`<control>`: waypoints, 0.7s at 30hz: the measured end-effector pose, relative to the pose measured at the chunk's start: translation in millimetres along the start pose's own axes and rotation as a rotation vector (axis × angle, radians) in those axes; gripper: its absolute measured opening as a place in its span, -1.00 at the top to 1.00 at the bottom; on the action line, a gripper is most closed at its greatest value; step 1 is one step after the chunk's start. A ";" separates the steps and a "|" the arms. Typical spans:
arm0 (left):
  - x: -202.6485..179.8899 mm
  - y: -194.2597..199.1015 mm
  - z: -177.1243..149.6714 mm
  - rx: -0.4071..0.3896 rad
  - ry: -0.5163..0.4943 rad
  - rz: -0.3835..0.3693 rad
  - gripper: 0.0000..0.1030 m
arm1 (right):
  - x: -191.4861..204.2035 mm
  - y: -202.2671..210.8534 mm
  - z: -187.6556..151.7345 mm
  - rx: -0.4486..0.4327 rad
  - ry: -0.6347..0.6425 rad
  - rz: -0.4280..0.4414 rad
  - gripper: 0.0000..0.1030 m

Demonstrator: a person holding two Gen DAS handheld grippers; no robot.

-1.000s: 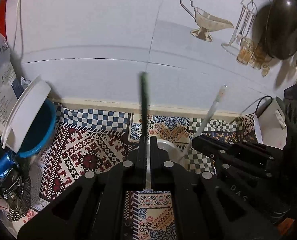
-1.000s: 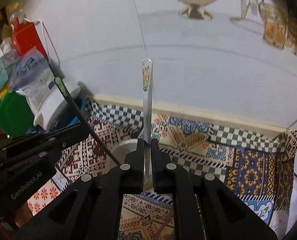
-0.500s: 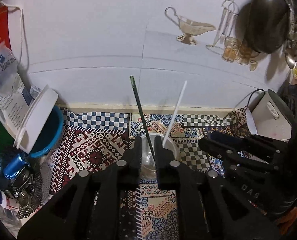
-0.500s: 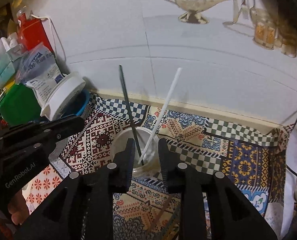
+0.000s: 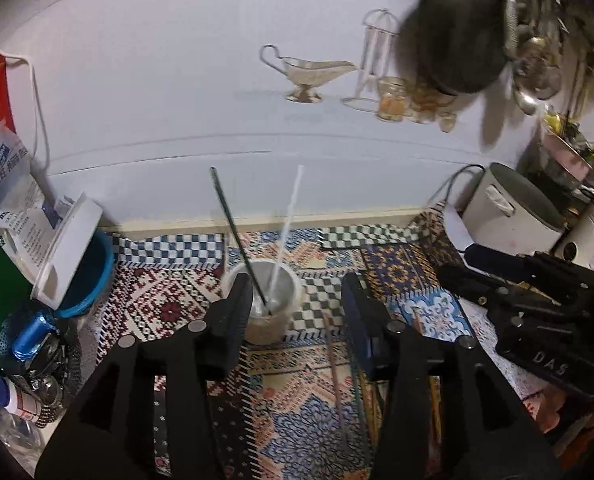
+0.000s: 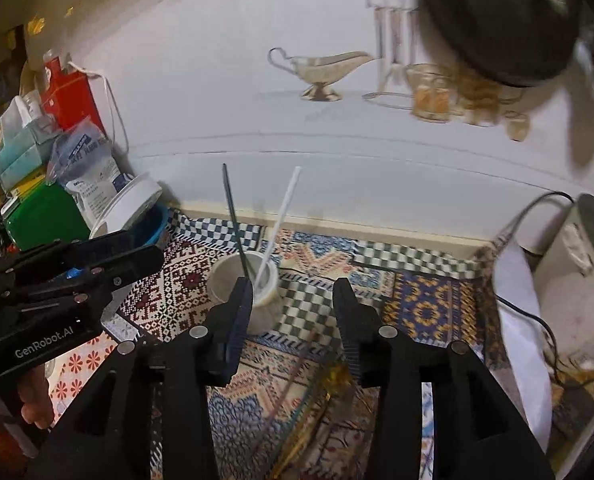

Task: Organize utensils
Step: 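Lower both sticks into the white cup and open both tools, then move both open tools back over the utensil pile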

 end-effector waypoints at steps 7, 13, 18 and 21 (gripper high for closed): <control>-30.4 -4.8 -20.9 0.043 -0.024 -0.055 0.03 | -30.7 27.9 -18.7 0.004 -0.046 -0.080 0.21; -52.0 -30.3 -52.4 0.135 -0.018 -0.094 0.03 | -55.5 39.0 -38.6 0.038 -0.093 -0.131 0.21; -68.6 -59.4 -82.2 0.231 -0.034 -0.102 0.03 | -76.2 36.9 -61.5 0.087 -0.131 -0.165 0.21; -73.5 -76.3 -101.3 0.291 -0.042 -0.106 0.03 | -89.4 30.6 -78.0 0.129 -0.157 -0.185 0.21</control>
Point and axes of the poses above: each gripper's, at about its wrist camera, not at the fingertips, and y roughly against the way its jaws point, x to its left, z to its top, the point moved 4 cm from there along -y, roughly the way its jaws point, and after that the axes turned 6 degrees about -x, right-handed, at the moved point
